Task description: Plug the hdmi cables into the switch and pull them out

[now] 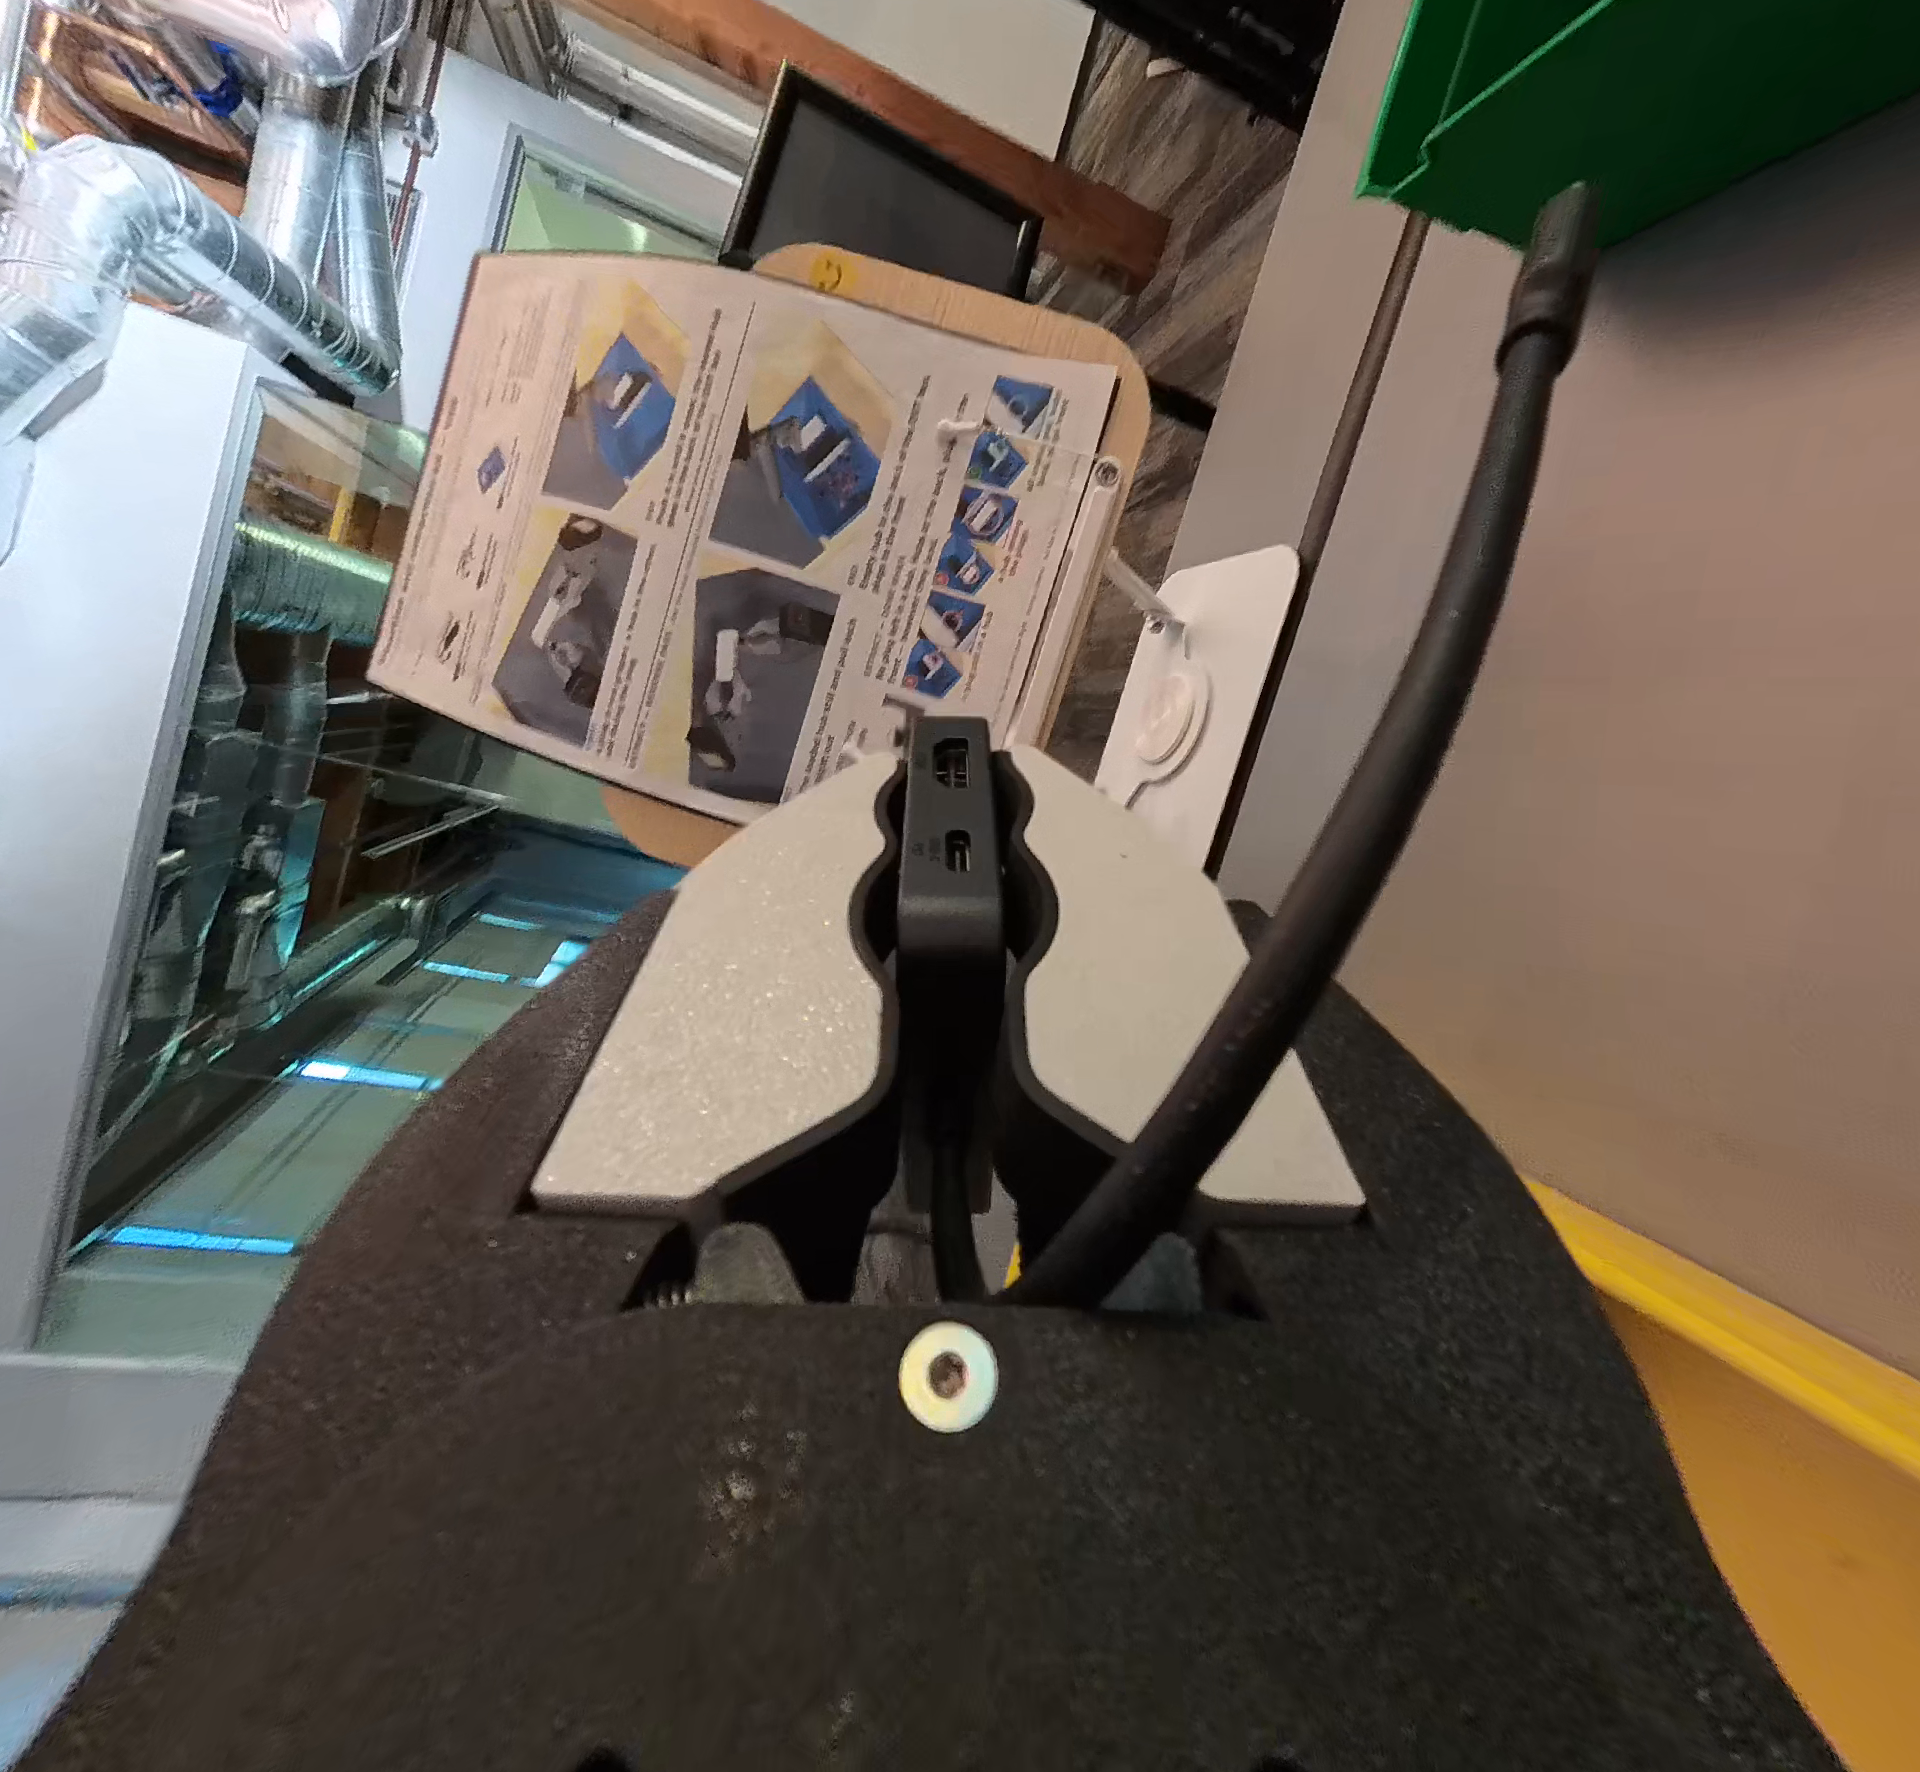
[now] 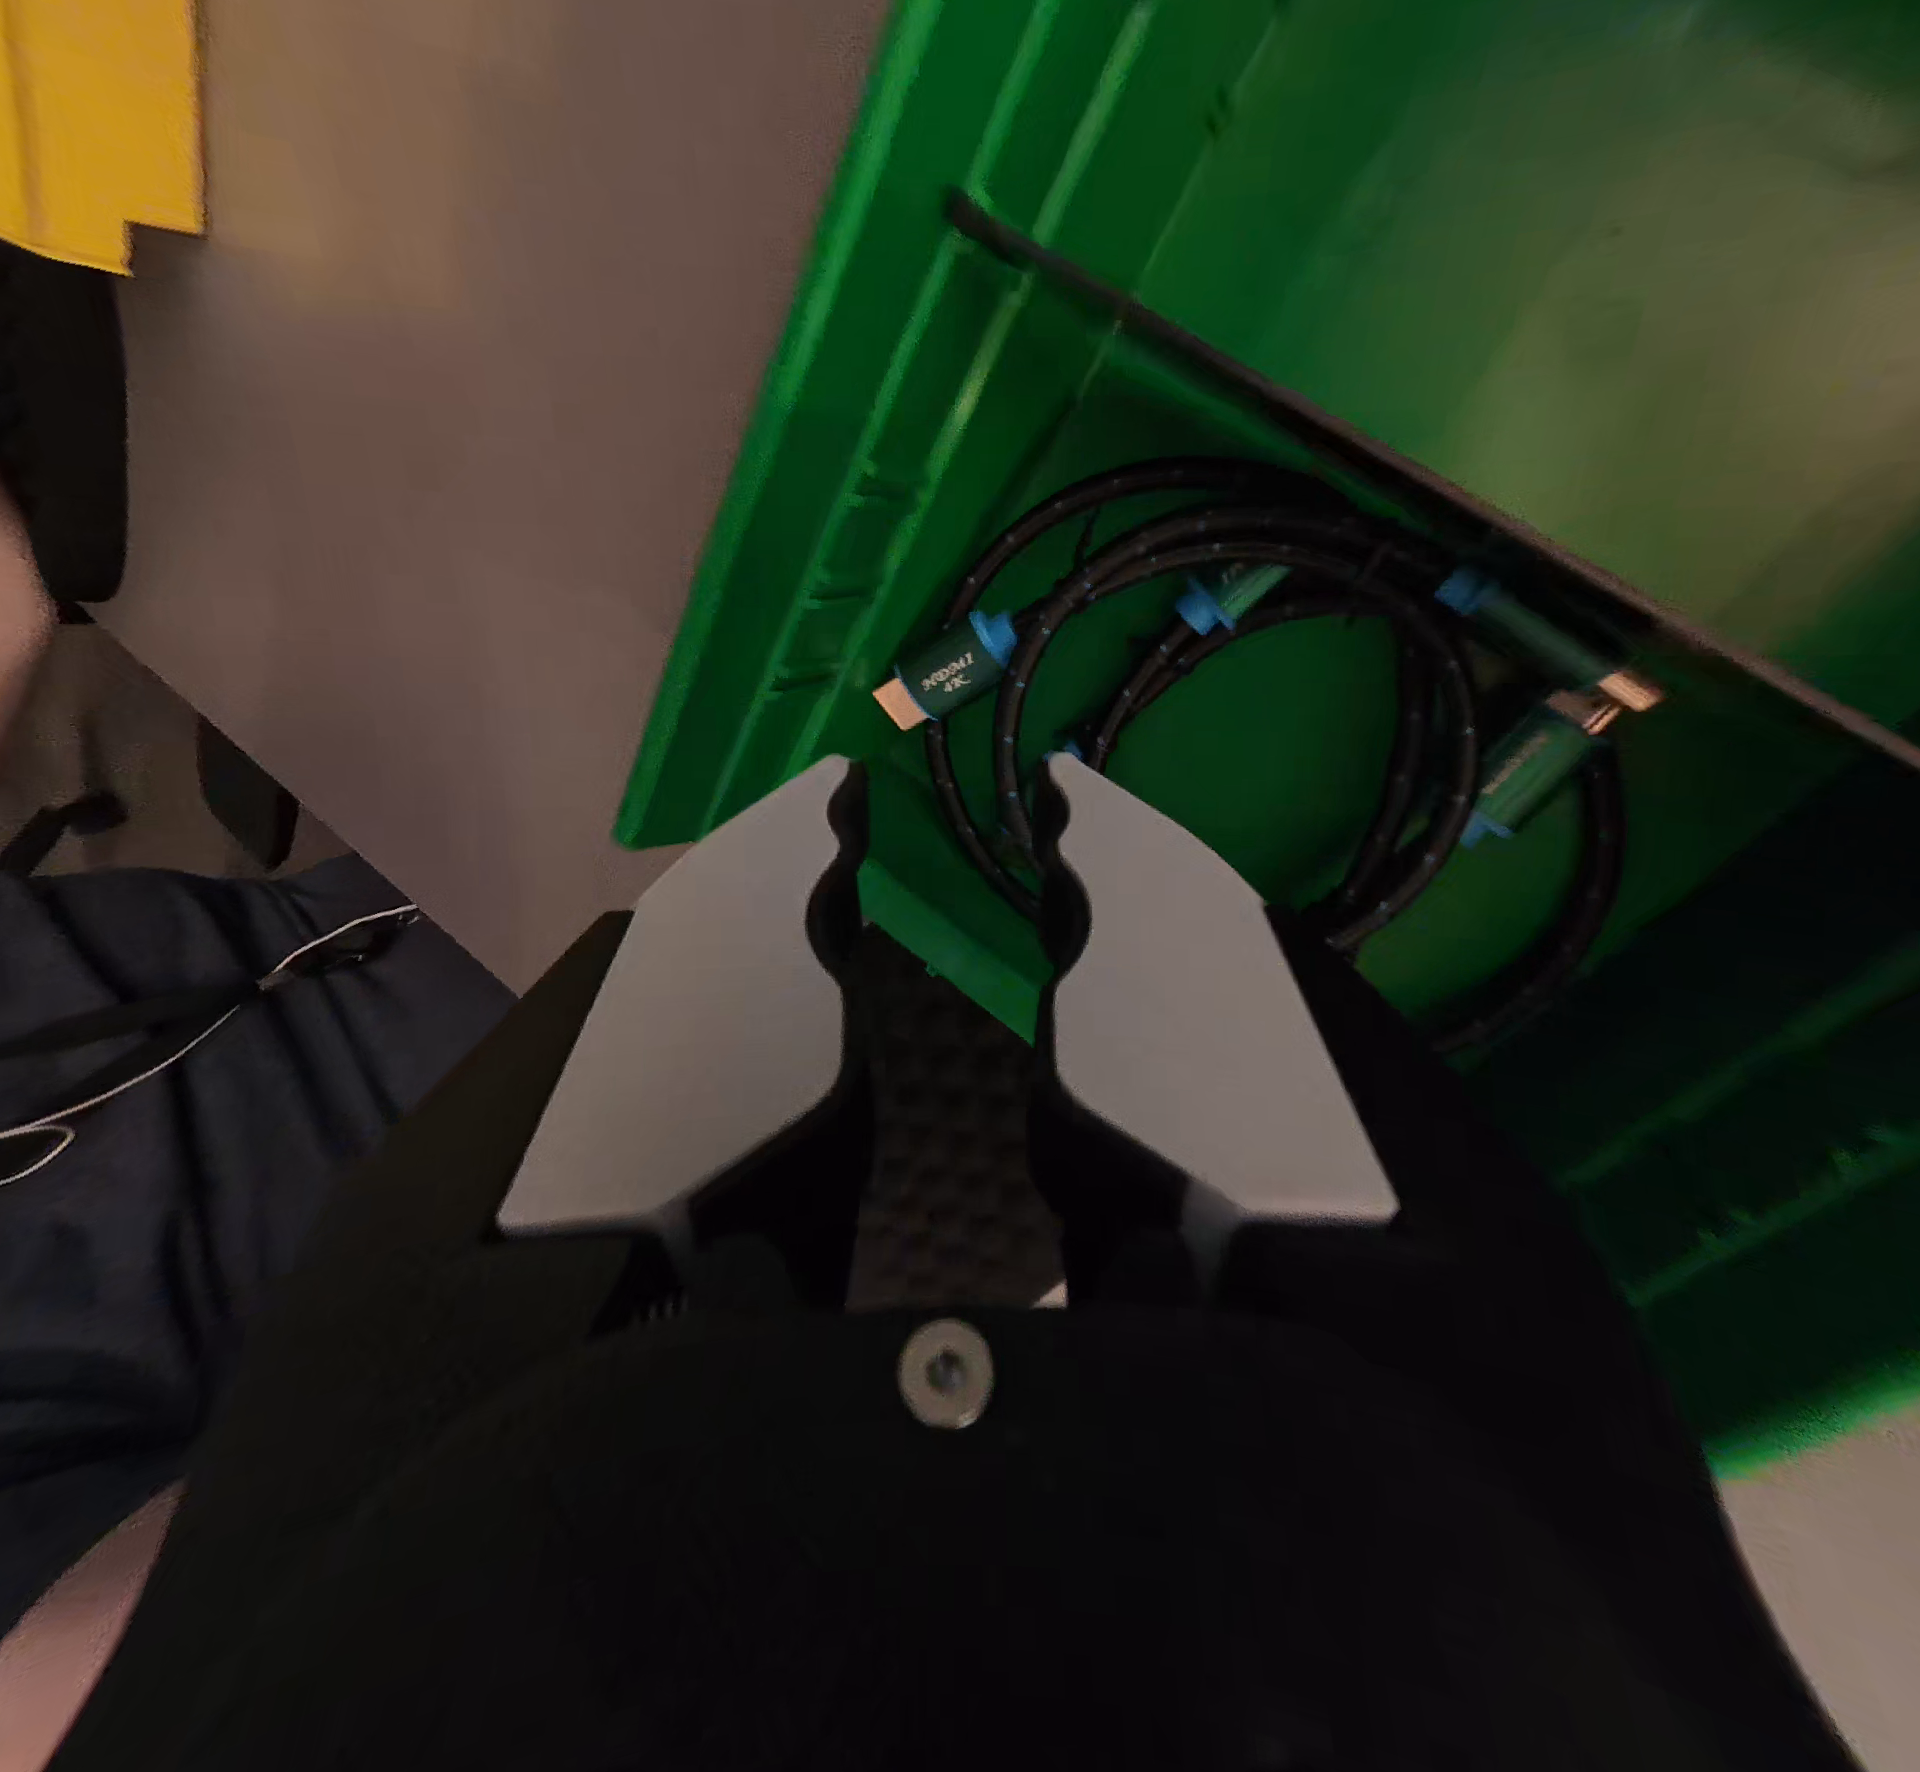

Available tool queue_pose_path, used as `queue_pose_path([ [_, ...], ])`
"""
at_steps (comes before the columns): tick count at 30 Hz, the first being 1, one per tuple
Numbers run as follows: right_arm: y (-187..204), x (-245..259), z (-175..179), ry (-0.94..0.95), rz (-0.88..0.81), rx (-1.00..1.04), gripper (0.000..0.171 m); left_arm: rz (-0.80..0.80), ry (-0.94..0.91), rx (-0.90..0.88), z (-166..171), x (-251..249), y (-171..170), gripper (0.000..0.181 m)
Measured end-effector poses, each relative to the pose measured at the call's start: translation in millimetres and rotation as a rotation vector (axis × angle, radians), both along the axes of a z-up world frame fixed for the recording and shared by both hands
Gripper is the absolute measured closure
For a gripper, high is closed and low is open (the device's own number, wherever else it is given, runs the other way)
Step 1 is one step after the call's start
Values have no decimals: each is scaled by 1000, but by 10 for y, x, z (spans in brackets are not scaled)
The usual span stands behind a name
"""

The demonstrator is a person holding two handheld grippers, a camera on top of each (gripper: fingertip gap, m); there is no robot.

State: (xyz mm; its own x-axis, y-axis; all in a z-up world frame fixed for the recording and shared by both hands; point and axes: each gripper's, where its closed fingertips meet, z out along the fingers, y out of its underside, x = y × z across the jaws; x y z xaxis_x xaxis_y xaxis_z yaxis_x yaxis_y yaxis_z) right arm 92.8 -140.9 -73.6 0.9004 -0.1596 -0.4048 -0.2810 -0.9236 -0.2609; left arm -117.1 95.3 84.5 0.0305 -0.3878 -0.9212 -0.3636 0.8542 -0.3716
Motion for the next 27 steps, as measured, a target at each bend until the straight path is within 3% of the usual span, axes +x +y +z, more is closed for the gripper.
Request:
queue_pose_path([
  [3, 69, -8, 387, -123, 10, 183, 142, -167, 0, -54, -20, 30, -277, 167],
  [5, 219, -92, 702, -328, 90, 353, 142, -313, -27, -86, 14, 24, -537, 167],
  [10, 708, -1269, 1518, -739, 492, 886, 135, -522, -37, -121, 60, -64, -966, 167],
  [15, 824, -2433, 1846, -760, 783, 1205, 142, -553, 16, -171, -8, -64, -1087, 167],
  [23, 853, -2889, 1863, -551, 722, 1136, 142, -403, 60, -105, -127, 52, -872, 167],
  [27, 1067, -2807, 1574, -693, 715, 983, 142, -365, 73, -139, -162, 93, -818, 167],
])
